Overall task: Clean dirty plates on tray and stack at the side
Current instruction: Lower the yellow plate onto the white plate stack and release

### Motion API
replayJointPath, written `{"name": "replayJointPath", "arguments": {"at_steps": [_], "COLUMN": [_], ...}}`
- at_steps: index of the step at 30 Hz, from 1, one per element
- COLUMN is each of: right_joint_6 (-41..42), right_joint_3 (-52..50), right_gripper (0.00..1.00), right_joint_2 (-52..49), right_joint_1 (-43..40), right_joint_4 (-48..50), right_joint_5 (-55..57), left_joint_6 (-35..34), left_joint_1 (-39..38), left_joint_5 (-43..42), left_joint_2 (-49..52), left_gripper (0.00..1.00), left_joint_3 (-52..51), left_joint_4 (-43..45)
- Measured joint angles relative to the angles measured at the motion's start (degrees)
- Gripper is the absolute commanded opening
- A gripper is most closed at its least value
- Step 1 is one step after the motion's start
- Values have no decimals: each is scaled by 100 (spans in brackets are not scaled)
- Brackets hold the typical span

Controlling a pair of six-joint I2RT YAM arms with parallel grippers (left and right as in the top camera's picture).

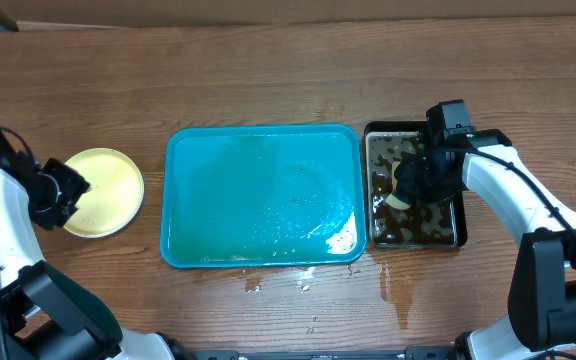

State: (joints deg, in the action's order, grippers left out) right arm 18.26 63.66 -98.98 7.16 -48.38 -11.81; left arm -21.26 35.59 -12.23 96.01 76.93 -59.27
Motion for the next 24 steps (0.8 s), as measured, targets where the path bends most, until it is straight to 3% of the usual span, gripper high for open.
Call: {"name": "replayJointPath", "arguments": {"at_steps": [8,15,20,24], "right_joint_6": [-162,-247,614,437], "right_joint_3": [-2,-295,-321,-337], "right_gripper": [4,4,4,4], "right_joint_2": [-26,-385,-402,-398], "right_joint_1": [0,2,-2,-44], "right_joint_4": [229,37,-442,-9], "right_joint_5": [-146,-181,855,525], "left_joint_6": [612,826,881,933], "left_joint_1": [-1176,-2151,-2544,-2651], "left_joint_5": [-870,-850,-765,-726], "left_joint_2": [-140,-140,-140,-140], "left_gripper": [49,50,49,49], "left_joint_3": [0,0,0,0], "left_joint_4": [-356,-444,-490,-494]}}
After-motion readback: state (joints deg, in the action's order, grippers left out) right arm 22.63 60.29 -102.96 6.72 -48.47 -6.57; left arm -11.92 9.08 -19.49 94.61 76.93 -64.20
